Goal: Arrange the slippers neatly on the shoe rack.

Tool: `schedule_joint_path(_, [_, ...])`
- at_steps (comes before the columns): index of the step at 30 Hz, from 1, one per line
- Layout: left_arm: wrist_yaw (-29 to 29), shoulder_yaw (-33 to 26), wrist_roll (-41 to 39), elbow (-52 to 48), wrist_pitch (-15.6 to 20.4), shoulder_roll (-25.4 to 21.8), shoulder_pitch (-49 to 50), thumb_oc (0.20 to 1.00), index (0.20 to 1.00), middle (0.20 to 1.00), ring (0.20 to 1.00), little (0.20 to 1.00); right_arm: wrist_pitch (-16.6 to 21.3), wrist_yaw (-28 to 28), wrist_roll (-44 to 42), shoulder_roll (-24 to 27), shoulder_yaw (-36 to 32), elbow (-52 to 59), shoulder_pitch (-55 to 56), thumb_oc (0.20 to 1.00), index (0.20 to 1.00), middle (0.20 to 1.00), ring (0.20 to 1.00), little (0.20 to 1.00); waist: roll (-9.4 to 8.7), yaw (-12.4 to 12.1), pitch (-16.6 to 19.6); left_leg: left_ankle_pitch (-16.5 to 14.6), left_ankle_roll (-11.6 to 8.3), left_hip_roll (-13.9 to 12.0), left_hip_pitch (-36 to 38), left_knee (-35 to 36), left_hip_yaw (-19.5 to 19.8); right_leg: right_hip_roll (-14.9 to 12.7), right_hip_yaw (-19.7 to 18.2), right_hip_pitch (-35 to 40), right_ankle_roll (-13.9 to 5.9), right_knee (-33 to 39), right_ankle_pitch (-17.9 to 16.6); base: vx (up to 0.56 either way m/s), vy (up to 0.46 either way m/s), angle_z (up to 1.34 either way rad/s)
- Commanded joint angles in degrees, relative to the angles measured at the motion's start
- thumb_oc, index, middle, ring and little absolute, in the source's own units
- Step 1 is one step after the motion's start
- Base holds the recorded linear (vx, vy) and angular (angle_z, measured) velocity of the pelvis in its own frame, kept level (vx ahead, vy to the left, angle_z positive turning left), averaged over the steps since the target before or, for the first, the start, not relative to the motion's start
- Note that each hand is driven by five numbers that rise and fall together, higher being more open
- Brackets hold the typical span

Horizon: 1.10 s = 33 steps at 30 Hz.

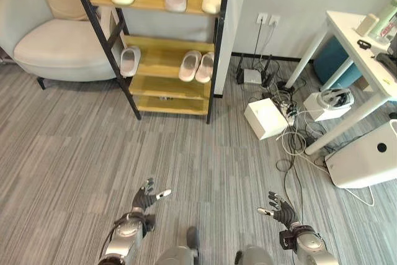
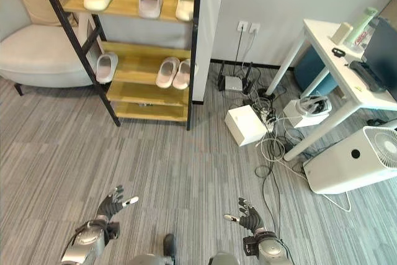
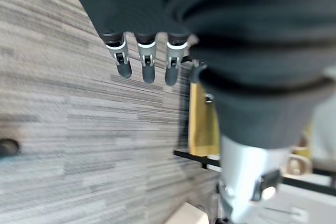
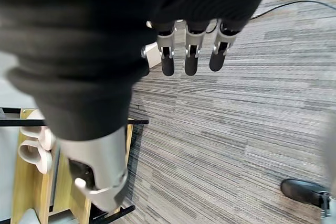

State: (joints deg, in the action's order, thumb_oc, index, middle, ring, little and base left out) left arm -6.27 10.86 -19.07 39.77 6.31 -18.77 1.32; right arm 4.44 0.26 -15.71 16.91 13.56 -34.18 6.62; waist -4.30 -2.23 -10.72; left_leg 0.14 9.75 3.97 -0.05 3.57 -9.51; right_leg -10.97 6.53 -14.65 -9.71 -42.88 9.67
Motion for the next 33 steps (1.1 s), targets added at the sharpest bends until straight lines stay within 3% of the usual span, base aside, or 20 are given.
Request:
schedule_joint_path(1, [0.19,-1.74,1.35,-2.82,1.78,-1.01,-2.11,1.0,1.0,1.0,1.0,1.0,0.99,-0.24,-0.83,1.91,-2.14,1.71,-0.45,1.0,1.0,1.0,1.0,1.0,-0.26,1.09,-1.36,0.22,-9.98,-4.21,3.52,0.47,2.78,3.02,4.33,6.16,0.51,34.36,-14.21,0.43,-0.071,0.35])
schedule_joint_path(4, [-0.02,-2.12,2.13,-2.2,1.69,-0.94,-3.0,1.0,1.0,1.0,1.0,1.0,0.82,-0.02,-0.13,2.26,-2.45,3.01,1.2,1.0,1.0,1.0,1.0,1.0,-0.7,2.58,-1.18,-1.06,-10.99,-4.37,6.49,0.64,4.15,4.64,3.91,5.49,-0.44,40.43,-16.49,0.39,-0.083,0.35])
schedule_joint_path(7, [0.68,-1.38,3.1,-0.08,1.85,-0.18,-3.27,1.0,1.0,1.0,1.0,1.0,1.1,0.14,-0.74,2.34,-2.5,2.01,2.55,1.0,1.0,1.0,1.0,1.0,-1.33,2.92,0.27,-2.66,-12.0,-5.14,7.26,-2.06,5.16,6.15,2.32,8.82,1.06,42.58,-15.32,0.26,-0.105,0.6])
schedule_joint_path(8, [0.73,-1.17,3.03,0.32,1.92,0.17,-3.35,1.0,1.0,1.0,1.0,1.0,1.25,0.28,-0.86,2.74,-2.43,1.21,2.39,1.0,1.0,1.0,1.0,1.0,-1.19,2.89,0.58,-1.98,-12.73,-5.69,6.6,-5.31,5.51,6.61,2.81,10.11,1.76,43.23,-15.0,0.27,-0.139,0.93])
schedule_joint_path(9, [0.93,-0.97,2.19,-0.32,1.95,0.58,-3.55,1.0,1.0,1.0,1.0,1.0,1.31,0.54,-1.49,3.9,-2.3,1.5,2.12,1.0,1.0,1.0,1.0,1.0,-1.43,2.47,0.07,-0.18,-14.21,-5.05,3.04,-14.32,6.85,6.72,3.81,11.97,3.07,43.74,-14.5,0.21,-0.107,0.69])
schedule_joint_path(11, [0.75,-0.29,1.24,-0.29,2.06,0.73,-4.31,1.0,1.0,1.0,1.0,1.0,1.27,0.46,-1.84,4.58,-2.35,1.15,1.97,1.0,1.0,1.0,1.0,1.0,-1.8,2.33,-0.57,1.11,-14.84,-5.47,-1.15,-18.55,6.85,6.32,5.03,13.92,3.83,44.32,-13.43,0.14,-0.023,0.44])
schedule_joint_path(13, [0.46,-0.01,0.32,0.38,2.05,1.1,-4.59,1.0,1.0,1.0,1.0,1.0,1.08,0.1,-2.27,4.8,-2.88,1.09,1.95,1.0,1.0,1.0,1.0,1.0,-2.27,1.82,-0.36,0.08,-14.24,-8.55,-3.36,-12.43,3.8,4.85,6.28,16.18,3.05,45.38,-11.99,0.23,0.138,0.37])
schedule_joint_path(15, [0.17,0.06,0.34,0.65,2.02,1.25,-4.1,1.0,1.0,1.0,1.0,1.0,1.11,-0.1,-2.03,4.84,-3.13,1.23,2.24,1.0,1.0,1.0,1.0,1.0,-2.01,1.12,0.06,3.38,-15.04,-11.86,-5.75,-7.09,2.83,4.02,7.31,17.41,2.46,45.77,-10.82,0.29,0.261,0.2])
schedule_joint_path(16, [-0.13,0.45,0.65,1.3,1.98,1.32,-4.37,1.0,1.0,1.0,1.0,1.0,1.31,-0.63,-1.4,5.03,-3.17,0.69,2.35,1.0,1.0,1.0,1.0,1.0,-1.15,0.58,0.23,9.64,-16.78,-16.05,-9.31,-0.96,0.97,3.18,8.2,18.97,1.66,46.19,-9.57,0.23,0.249,0.23])
schedule_joint_path(17, [-0.13,0.45,0.66,1.33,2.0,1.33,-4.39,1.0,1.0,1.0,1.0,1.0,1.32,-0.63,-1.4,5.03,-3.16,0.67,2.33,1.0,1.0,1.0,1.0,1.0,-1.16,0.59,0.15,9.85,-16.82,-16.01,-9.03,-0.58,0.94,3.17,8.22,19.07,1.66,46.18,-9.51,0.25,0.301,0.29])
schedule_joint_path(19, [-0.31,0.1,0.59,1.96,1.47,1.16,-5.26,1.0,1.0,1.0,1.0,1.0,1.01,-0.78,-1.02,5.32,-3.5,0.58,2.54,1.0,1.0,1.0,1.0,1.0,-0.62,0.97,0.7,13.44,-18.17,-19.69,-10.99,0.91,-4.35,1.5,8.94,21.32,0.64,46.24,-8.83,0.26,0.338,0.21])
schedule_joint_path(21, [-0.09,0.09,0.44,2.07,1.56,1.23,-5.26,1.0,1.0,1.0,1.0,1.0,0.74,-0.51,-0.84,5.15,-3.7,0.53,2.78,1.0,1.0,1.0,1.0,1.0,-0.61,1.13,1.18,13.67,-18.12,-19.33,-10.01,1.08,-5.83,0.69,9.09,22.08,0.19,45.95,-8.93,0.29,0.419,0.01])
schedule_joint_path(22, [0.07,0.16,0.14,2.53,1.61,1.52,-5.09,1.0,1.0,1.0,1.0,1.0,-0.08,-0.33,0.28,4.59,-3.67,0.1,3.13,1.0,1.0,1.0,1.0,1.0,-0.89,1.2,2.24,11.97,-16.93,-17.01,-9.08,0.33,-6.13,-1.86,8.91,22.32,-0.64,44.3,-9.88,0.31,0.45,-0.06])
schedule_joint_path(23, [0.08,0.17,0.14,2.53,1.62,1.5,-5.07,1.0,1.0,1.0,1.0,1.0,-0.09,-0.33,0.29,4.57,-3.66,0.12,3.16,1.0,1.0,1.0,1.0,1.0,-1.0,1.14,2.26,11.92,-16.88,-16.89,-9.03,0.33,-6.25,-2.03,8.82,22.25,-0.72,44.21,-9.82,0.37,0.509,0.05])
schedule_joint_path(24, [0.07,-0.11,0.6,2.11,1.54,0.85,-4.45,1.0,1.0,1.0,1.0,1.0,-0.2,-0.34,-0.06,3.16,-4.21,-0.11,3.55,1.0,1.0,1.0,1.0,1.0,-2.64,1.19,2.58,9.36,-15.53,-14.75,-8.25,-1.74,-7.35,-4.91,7.55,21.7,-1.38,40.67,-12.94,0.17,0.24,0.0])
schedule_joint_path(25, [0.07,-0.1,0.6,2.11,1.53,0.84,-4.47,1.0,1.0,1.0,1.0,1.0,-0.2,-0.34,-0.05,3.15,-4.22,-0.1,3.54,1.0,1.0,1.0,1.0,1.0,-2.61,1.11,2.73,9.37,-15.5,-14.82,-8.46,-1.81,-7.43,-4.86,7.45,21.46,-1.36,40.7,-13.04,0.21,0.346,-0.32])
schedule_joint_path(28, [-0.1,-0.67,0.62,0.48,1.52,-0.83,-4.03,1.0,1.0,1.0,1.0,1.0,0.11,-0.26,-0.5,1.91,-3.79,0.32,2.84,1.0,1.0,1.0,1.0,1.0,-4.03,0.39,1.63,6.22,-13.01,-12.61,-7.5,-3.31,-9.04,-7.28,6.36,17.66,-1.46,32.73,-17.98,0.13,0.334,-0.11])
schedule_joint_path(30, [-0.13,-0.8,0.65,0.43,1.43,-1.52,-4.08,1.0,1.0,1.0,1.0,1.0,0.13,-0.3,-0.77,1.45,-3.37,-0.24,2.15,1.0,1.0,1.0,1.0,1.0,-3.85,0.43,0.97,4.59,-12.1,-11.71,-6.18,-3.39,-9.48,-6.79,5.93,15.43,-1.26,28.83,-18.75,0.18,0.331,0.07])
schedule_joint_path(31, [0.0,-1.0,0.55,0.53,1.45,-1.89,-4.16,1.0,1.0,1.0,1.0,1.0,0.28,-0.02,-1.34,1.19,-2.96,-0.22,1.79,1.0,1.0,1.0,1.0,1.0,-3.23,1.5,-0.05,3.41,-11.49,-10.41,-3.22,-2.27,-8.75,-2.86,3.69,11.78,-0.71,27.04,-16.73,0.13,0.172,0.2])
schedule_joint_path(33, [0.14,-1.04,0.44,0.64,1.48,-1.89,-4.17,1.0,1.0,1.0,1.0,1.0,0.32,0.05,-1.38,1.28,-2.95,0.17,1.92,1.0,1.0,1.0,1.0,1.0,-2.89,1.77,-0.23,3.07,-11.42,-10.07,-2.49,-2.1,-8.71,-1.71,4.53,10.59,-0.45,27.77,-15.95,0.22,0.194,0.21])
